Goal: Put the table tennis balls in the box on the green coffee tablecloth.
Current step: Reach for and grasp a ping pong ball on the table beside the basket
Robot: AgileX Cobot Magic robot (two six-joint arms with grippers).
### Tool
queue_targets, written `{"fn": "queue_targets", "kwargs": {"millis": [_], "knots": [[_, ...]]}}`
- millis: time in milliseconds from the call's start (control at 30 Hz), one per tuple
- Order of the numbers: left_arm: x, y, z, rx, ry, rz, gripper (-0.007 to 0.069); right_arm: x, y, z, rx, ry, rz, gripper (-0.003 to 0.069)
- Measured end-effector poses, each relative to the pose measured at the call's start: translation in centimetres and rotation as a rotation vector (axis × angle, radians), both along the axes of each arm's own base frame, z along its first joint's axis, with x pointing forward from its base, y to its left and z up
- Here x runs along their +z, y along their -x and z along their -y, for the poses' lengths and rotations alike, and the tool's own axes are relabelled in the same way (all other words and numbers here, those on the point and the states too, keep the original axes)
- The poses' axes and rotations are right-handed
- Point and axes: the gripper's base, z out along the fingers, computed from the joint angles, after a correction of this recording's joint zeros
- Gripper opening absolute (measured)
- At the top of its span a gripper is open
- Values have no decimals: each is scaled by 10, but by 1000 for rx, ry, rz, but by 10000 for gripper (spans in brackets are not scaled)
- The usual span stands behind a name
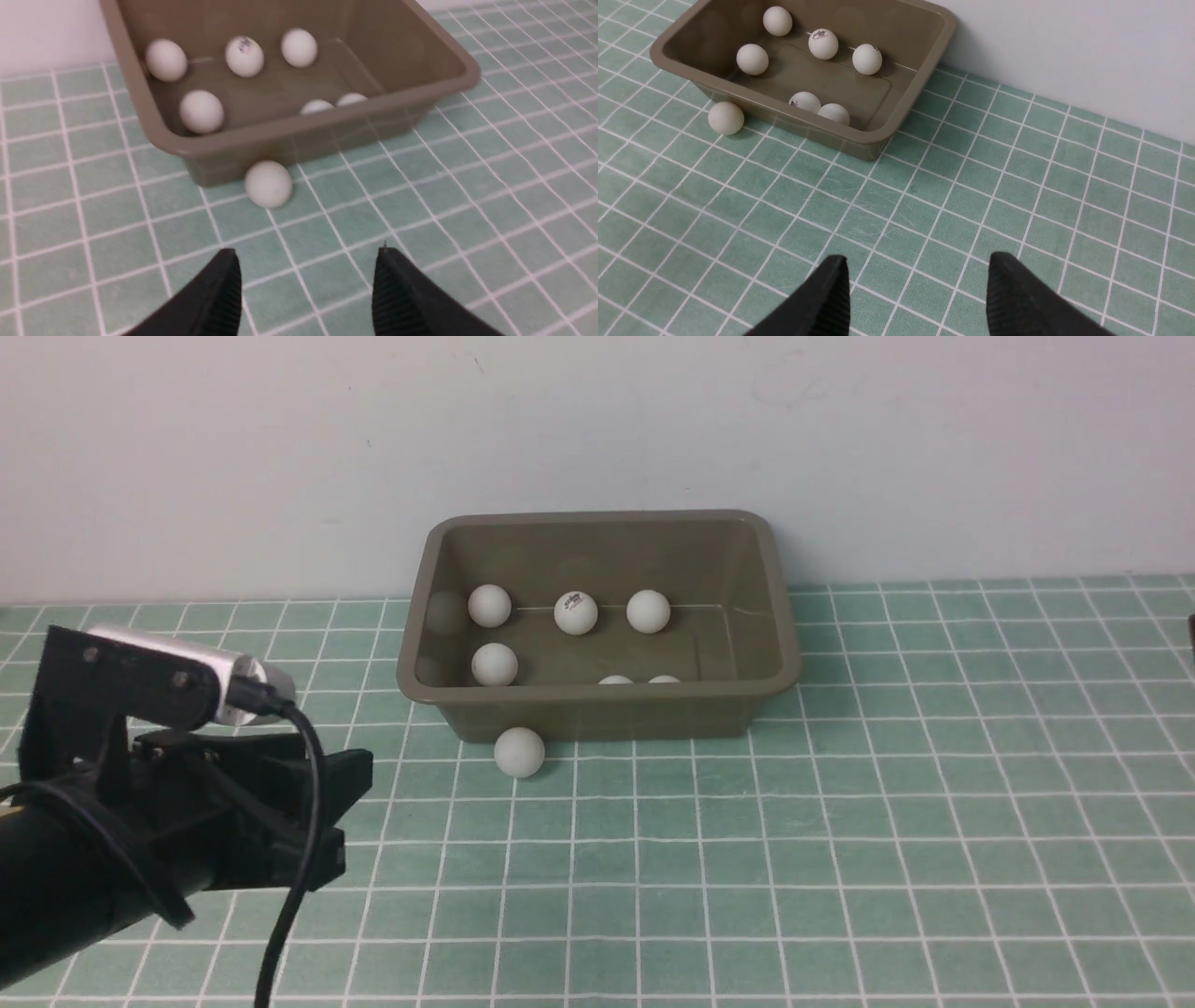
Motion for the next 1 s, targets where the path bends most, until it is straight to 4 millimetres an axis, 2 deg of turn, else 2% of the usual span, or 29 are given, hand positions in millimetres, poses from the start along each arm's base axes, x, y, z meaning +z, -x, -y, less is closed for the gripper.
{"fn": "queue_targets", "kwargs": {"millis": [133,300,467,667,833,933,1000], "knots": [[-14,-14,8,-9,-20,-26,352,0,0,0,-1,0,3,370],[-43,-30,21,-151,-152,-75,352,1,0,-1,3,-18,3,370],[-52,-37,25,-181,-156,-110,352,1,0,-2,8,-36,3,370],[-50,-33,32,-244,-92,-109,352,1,0,-3,11,-45,2,370],[-38,-18,53,-484,110,-109,352,1,0,-3,11,-45,2,370],[-39,-4,59,-617,165,-226,352,1,0,-3,9,-40,3,370],[-45,1,58,-616,145,-333,352,1,0,-2,7,-33,3,370]]}}
